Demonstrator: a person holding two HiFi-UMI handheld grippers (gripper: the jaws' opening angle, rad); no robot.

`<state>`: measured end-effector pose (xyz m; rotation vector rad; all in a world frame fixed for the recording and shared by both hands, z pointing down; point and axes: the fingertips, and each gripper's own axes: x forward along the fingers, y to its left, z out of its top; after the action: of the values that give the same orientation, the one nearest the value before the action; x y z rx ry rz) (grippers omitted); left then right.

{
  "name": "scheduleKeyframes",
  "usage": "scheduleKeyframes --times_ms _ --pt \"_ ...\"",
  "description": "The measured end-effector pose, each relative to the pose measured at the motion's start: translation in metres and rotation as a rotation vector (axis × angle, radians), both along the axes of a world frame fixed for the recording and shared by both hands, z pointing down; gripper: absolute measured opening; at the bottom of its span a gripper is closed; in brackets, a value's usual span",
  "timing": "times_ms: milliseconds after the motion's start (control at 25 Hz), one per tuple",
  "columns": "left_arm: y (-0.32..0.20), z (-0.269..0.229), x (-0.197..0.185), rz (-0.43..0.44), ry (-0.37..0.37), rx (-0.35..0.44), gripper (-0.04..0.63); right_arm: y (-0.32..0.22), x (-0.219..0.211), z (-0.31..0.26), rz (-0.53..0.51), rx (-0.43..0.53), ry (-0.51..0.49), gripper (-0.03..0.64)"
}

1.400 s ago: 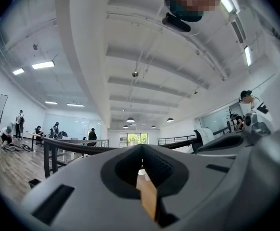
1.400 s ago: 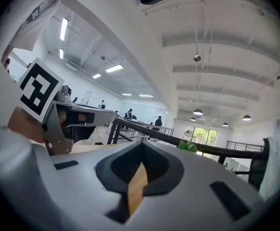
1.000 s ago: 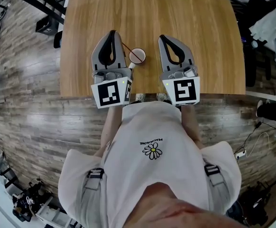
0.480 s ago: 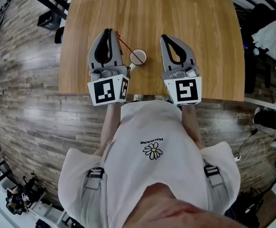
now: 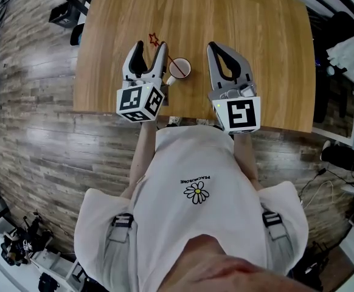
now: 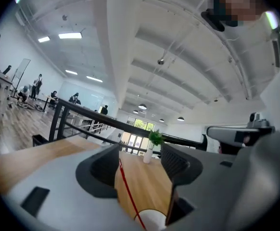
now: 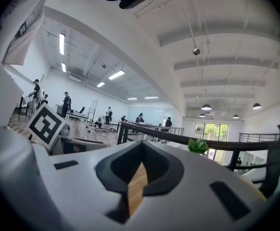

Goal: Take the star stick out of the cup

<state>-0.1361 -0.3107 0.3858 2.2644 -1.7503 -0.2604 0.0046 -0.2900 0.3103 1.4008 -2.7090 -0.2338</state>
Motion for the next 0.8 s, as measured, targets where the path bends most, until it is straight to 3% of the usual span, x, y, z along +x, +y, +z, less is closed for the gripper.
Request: scheduleKeyframes --times_ms 200,440,640,800 --pt "-0.001 0.047 -0.002 0.0 0.084 -0.113 0.266 0.0 0.001 0.004 0.004 -0.011 0.015 0.009" --pt "-0.005 0.095 0.012 0.067 0.205 -0.233 0.248 0.0 0.007 0.009 0.023 -0.024 0.035 0.009" --pt "-0.006 0.122 0.025 0.115 0.244 -0.303 0.216 0.001 0.021 0.014 0.07 -0.023 0.045 0.009" --pt "-0.009 0.128 0.027 0.119 0.291 -0.314 0.181 0.003 0.026 0.011 0.091 -0.019 0.056 0.009"
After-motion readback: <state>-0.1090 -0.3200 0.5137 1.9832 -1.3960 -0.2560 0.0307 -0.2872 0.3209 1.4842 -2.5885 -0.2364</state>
